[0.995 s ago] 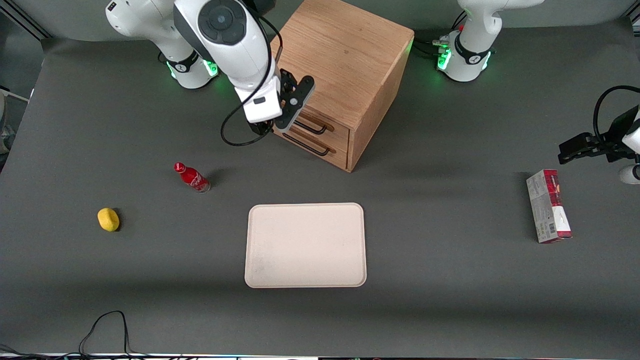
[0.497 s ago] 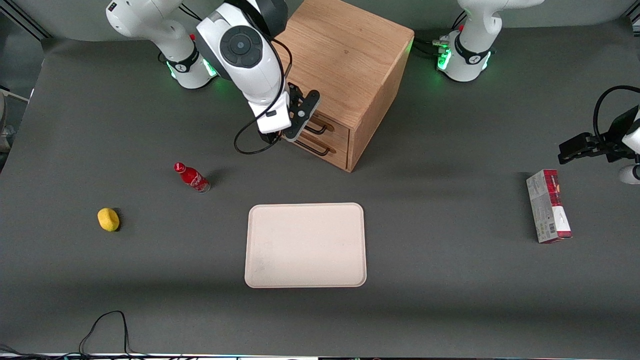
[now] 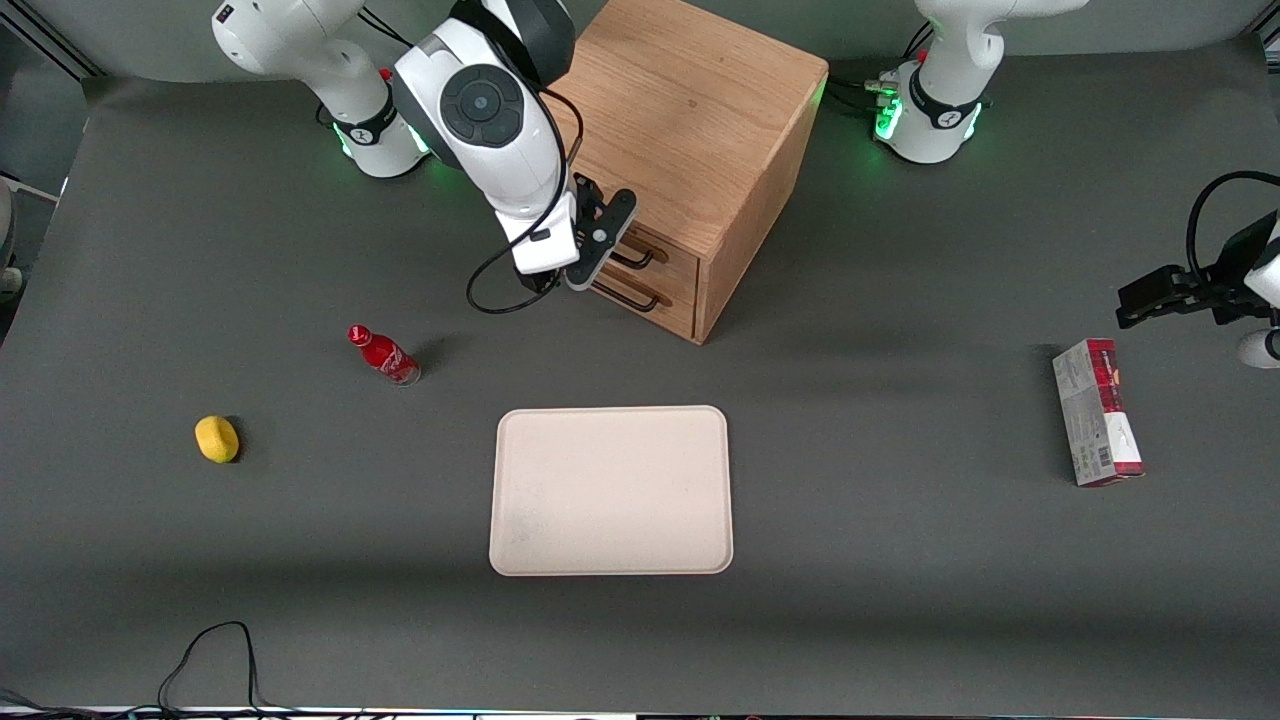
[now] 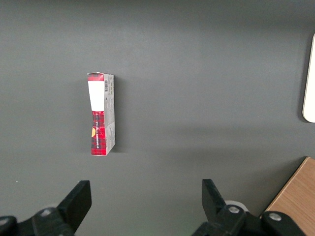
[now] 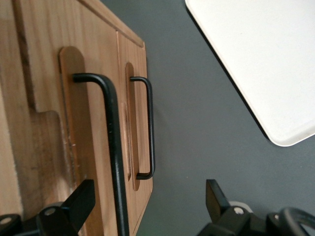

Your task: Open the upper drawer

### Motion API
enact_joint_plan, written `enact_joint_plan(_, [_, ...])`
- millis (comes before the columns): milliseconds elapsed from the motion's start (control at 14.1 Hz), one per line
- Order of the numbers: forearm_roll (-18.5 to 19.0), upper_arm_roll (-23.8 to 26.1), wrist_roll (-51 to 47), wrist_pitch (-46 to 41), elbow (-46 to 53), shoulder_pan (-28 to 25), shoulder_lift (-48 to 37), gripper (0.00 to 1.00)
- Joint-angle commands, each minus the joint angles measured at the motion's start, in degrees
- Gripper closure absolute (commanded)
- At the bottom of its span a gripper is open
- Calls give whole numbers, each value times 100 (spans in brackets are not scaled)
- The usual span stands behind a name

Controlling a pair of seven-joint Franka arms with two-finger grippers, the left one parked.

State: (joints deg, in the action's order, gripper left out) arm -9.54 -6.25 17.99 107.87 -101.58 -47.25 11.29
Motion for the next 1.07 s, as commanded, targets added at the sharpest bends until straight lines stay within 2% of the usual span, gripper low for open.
enact_joint_plan(0, [-66, -52, 152, 163, -55, 14, 49, 0])
enact_joint_plan(639, [-66, -78, 196, 401, -55, -30, 339, 0])
enact_joint_plan(995, [-83, -69, 240, 331, -55, -39, 172, 0])
